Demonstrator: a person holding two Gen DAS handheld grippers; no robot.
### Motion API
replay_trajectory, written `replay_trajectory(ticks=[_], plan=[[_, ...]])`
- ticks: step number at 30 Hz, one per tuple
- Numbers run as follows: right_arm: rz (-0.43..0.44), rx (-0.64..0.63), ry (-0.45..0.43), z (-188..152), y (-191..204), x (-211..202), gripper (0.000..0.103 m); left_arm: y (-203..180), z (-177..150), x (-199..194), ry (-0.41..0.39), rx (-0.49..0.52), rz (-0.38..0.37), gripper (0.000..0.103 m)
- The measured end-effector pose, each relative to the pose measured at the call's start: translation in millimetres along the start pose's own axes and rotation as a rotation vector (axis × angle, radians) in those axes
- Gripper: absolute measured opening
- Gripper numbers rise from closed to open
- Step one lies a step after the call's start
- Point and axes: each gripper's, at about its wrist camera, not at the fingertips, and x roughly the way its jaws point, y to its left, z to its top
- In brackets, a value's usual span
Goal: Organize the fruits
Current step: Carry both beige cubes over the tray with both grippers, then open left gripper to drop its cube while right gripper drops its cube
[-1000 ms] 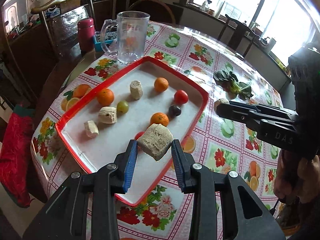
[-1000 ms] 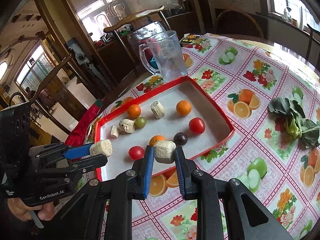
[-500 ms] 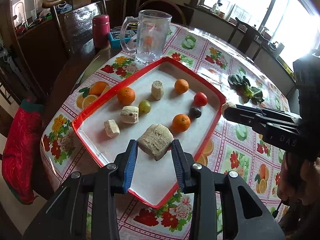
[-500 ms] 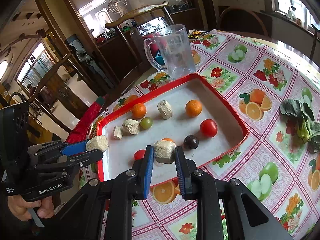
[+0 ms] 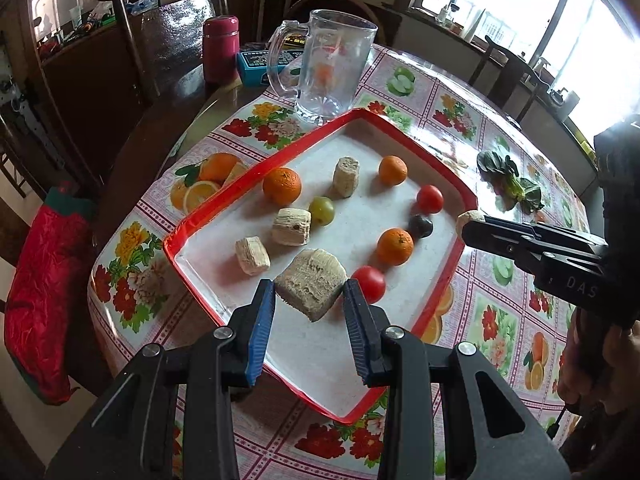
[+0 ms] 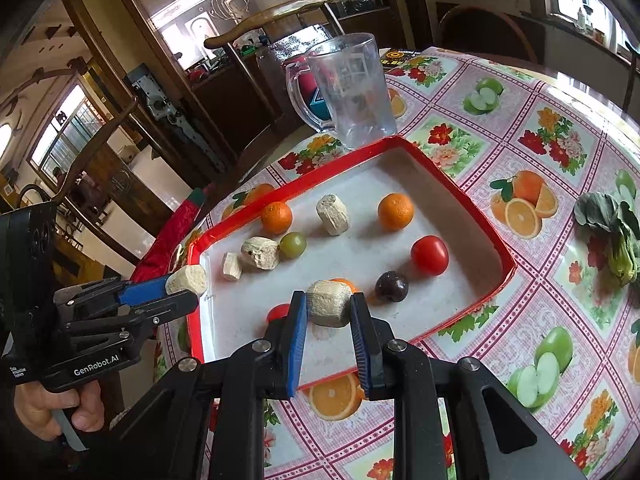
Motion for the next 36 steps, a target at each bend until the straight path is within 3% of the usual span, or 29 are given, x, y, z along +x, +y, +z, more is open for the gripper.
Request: replay_trajectory(ticks=[11,36], plan=[[-0.068,0.062,0.023,1,-23,17,0.022,7,10,15,0.022,-0.005,-0.001,0.033],[-0.079,0.063,0.126,-11,-28,62,0.024,11,-11,60,0.138,-0.021,-0.032,0.033]])
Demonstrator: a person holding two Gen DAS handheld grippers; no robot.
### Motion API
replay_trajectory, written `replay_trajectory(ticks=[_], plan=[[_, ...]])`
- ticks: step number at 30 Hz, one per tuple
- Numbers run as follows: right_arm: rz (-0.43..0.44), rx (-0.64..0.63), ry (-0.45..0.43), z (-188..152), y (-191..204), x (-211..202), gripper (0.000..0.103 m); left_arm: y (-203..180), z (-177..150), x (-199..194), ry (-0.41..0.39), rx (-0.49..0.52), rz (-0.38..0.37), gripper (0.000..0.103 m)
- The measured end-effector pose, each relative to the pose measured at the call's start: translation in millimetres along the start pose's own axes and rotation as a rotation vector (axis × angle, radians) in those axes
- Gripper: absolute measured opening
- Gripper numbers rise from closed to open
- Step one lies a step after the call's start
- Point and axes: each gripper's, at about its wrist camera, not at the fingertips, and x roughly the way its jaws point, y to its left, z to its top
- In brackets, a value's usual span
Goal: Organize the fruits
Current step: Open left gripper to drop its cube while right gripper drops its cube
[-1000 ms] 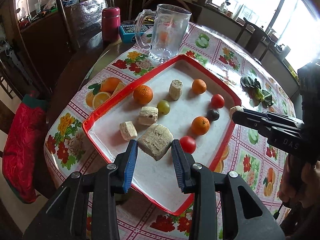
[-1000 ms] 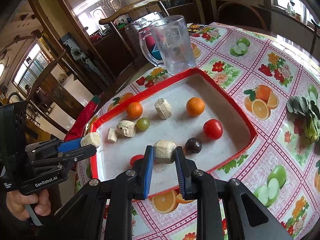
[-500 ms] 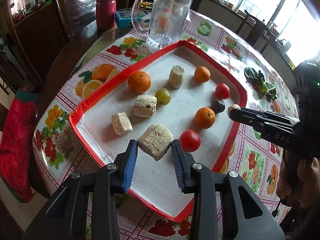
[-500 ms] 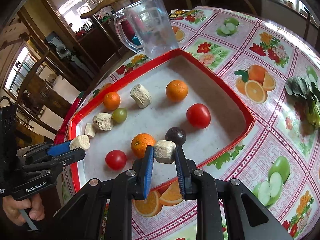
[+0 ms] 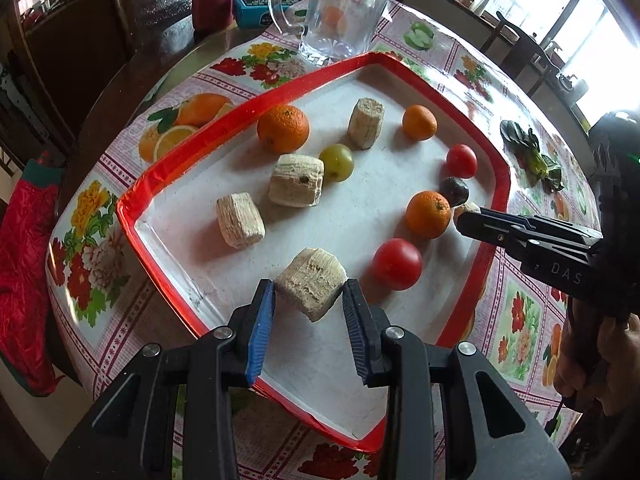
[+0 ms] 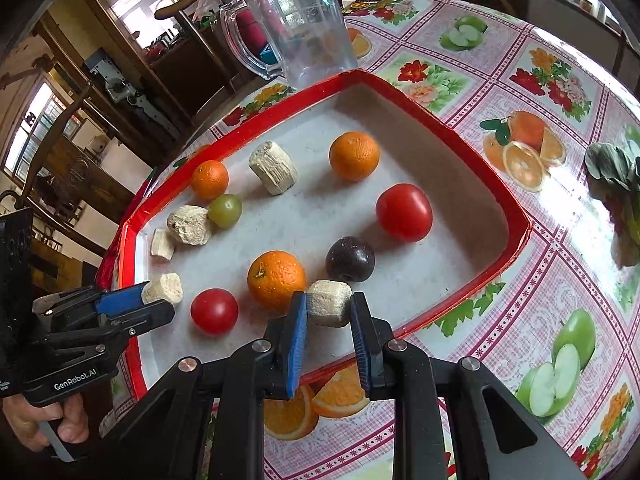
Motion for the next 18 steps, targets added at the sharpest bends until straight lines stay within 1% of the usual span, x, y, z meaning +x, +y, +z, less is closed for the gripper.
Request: replay_trajectory(ticks=[5,13,14,15,16,18], plan=[[0.009,0.001,0.004,1,1,1,0.026,2,-1,4,0.020,-0.014,-0.005,0.033],[0.008,-0.002,-0.004,0,2,-4,0.030,1,-1,4,0.018,-0.012,0.017,0.034],[0.007,-0.001,-0.006,0,1,-5,0.032,1,-1,5,0.019,-0.014,0.017,0.035],[0.007,0.000,-0.009,0,1,-7,0.034,1,-2,4,0.020,-0.015,0.019,0.039],[0.009,0.001,-0.014,0,0,-9,0.038,1,-3,4,0.019,-0.014,0.023,0.043],[0.010,-0.002,-0.020,-1,0,-13,0.039,0,-3,1,0.011,-0.009,0.027,0.044]])
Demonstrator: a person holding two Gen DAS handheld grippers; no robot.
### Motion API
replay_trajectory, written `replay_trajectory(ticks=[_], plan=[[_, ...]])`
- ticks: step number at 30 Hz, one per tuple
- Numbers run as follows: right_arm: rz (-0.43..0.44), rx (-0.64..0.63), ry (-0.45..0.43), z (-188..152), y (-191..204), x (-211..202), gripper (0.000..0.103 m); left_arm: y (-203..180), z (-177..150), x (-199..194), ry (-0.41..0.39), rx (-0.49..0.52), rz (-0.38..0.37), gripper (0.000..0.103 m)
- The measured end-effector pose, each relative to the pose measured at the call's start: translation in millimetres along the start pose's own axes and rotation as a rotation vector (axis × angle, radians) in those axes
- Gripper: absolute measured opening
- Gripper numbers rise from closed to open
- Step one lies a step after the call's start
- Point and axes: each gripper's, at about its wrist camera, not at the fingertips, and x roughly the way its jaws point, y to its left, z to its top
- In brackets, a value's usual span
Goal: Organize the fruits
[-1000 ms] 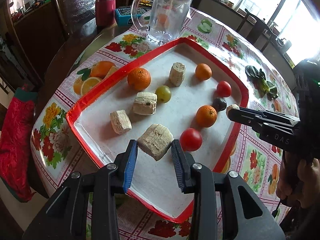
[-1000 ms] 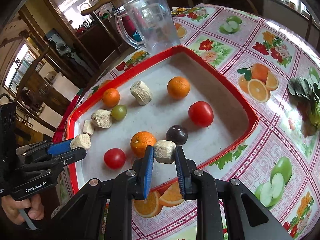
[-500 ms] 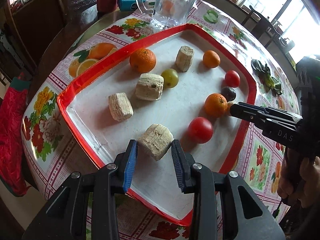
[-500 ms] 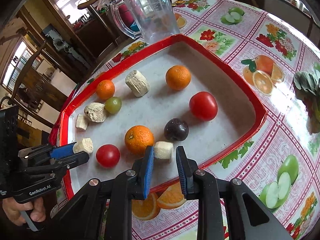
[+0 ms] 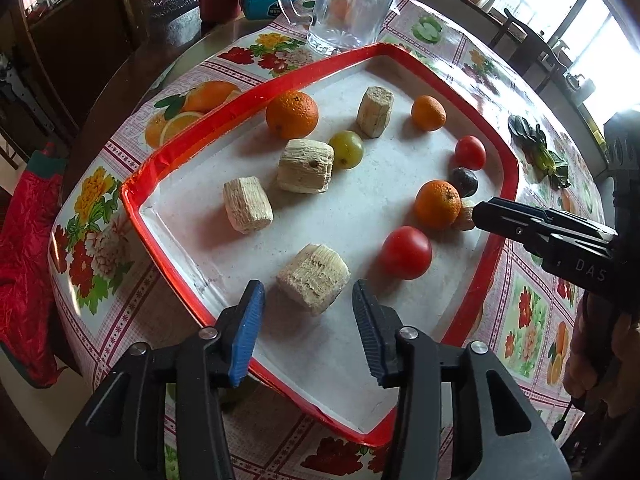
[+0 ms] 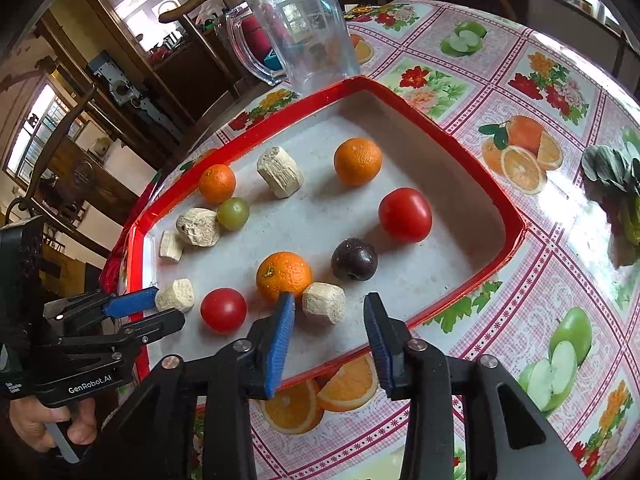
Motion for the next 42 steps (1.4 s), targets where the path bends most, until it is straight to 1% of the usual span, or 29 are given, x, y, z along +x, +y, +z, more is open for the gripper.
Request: replay_trajectory(ticks=[4,8,9,11,13,14,18,21,23,25,26,28,32,36,39,42], plan=[[0.013,-0.020,-0.015,0,3,-9,0.040,-1,-2,-7,-0.011,0.014,0.002,0.046],[0.021,-0.055,-0.030,-2,12,-19,0.049,-6,-4,-17,-0.033,0.036,-0.001,0.046],[0.026,-0.070,-0.036,-3,15,-22,0.049,-8,-5,-21,-0.041,0.048,0.003,0.046],[0.031,-0.101,-0.045,-5,21,-29,0.052,-12,-9,-26,-0.050,0.066,0.013,0.048],[0.030,-0.134,-0.056,-7,26,-35,0.056,-16,-11,-33,-0.065,0.083,0.024,0.056],[0.032,-0.147,-0.062,-8,28,-38,0.059,-18,-13,-36,-0.075,0.090,0.032,0.058],[0.041,-0.187,-0.083,-15,33,-48,0.063,-20,-16,-50,-0.108,0.106,0.044,0.059],[0.050,-0.223,-0.110,-21,37,-57,0.068,-19,-17,-60,-0.137,0.108,0.048,0.059],[0.054,-0.247,-0.132,-25,41,-64,0.074,-18,-18,-67,-0.156,0.110,0.051,0.061],[0.059,-0.273,-0.162,-29,45,-71,0.079,-20,-19,-74,-0.179,0.115,0.055,0.068],[0.065,-0.282,-0.176,-30,47,-74,0.082,-21,-20,-76,-0.188,0.120,0.057,0.069],[0.075,-0.298,-0.203,-32,52,-81,0.084,-24,-21,-82,-0.206,0.136,0.060,0.069],[0.089,-0.315,-0.241,-33,55,-91,0.087,-31,-24,-90,-0.229,0.174,0.065,0.070],[0.095,-0.323,-0.254,-35,56,-97,0.087,-35,-27,-98,-0.255,0.195,0.076,0.077],[0.095,-0.334,-0.271,-38,56,-102,0.087,-38,-28,-103,-0.269,0.199,0.078,0.077],[0.083,-0.347,-0.292,-41,58,-108,0.087,-40,-28,-109,-0.289,0.208,0.100,0.077]])
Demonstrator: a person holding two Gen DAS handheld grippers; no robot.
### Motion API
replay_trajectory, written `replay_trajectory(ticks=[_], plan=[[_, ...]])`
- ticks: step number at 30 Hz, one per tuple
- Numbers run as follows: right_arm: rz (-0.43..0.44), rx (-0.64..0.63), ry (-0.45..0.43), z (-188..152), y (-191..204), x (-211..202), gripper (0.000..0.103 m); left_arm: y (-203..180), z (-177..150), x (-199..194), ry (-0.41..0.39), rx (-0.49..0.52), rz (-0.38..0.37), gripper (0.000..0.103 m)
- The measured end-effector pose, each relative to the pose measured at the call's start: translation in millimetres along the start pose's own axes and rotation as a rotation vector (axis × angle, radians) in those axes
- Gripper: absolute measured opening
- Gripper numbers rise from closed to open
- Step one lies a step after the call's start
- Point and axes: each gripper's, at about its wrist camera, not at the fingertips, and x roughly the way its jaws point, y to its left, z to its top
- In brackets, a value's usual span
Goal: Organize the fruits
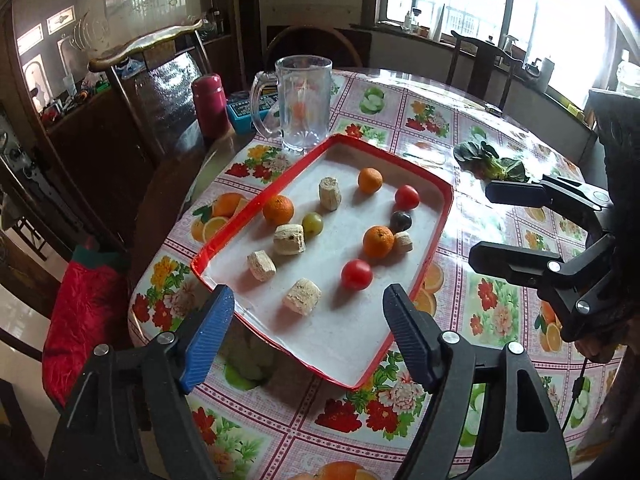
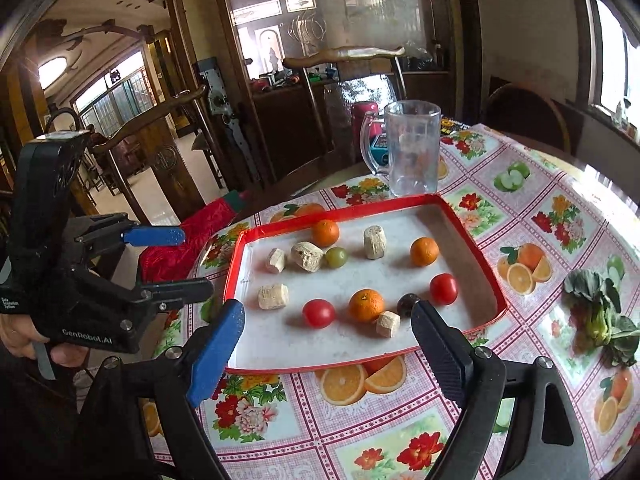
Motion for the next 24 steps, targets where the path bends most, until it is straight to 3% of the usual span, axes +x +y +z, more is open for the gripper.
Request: replay_trajectory(ticks=[8,24], plan=[[-0.017,-0.049,-0.070,0,9,-17,0.089,0,4,-14,-0.064,0.011,0.035,0.080],[-0.033,-0.060,-0.088,-4,12,-20,0.089,-7,5,-25,-0.098,0.023,0.042,0.081]])
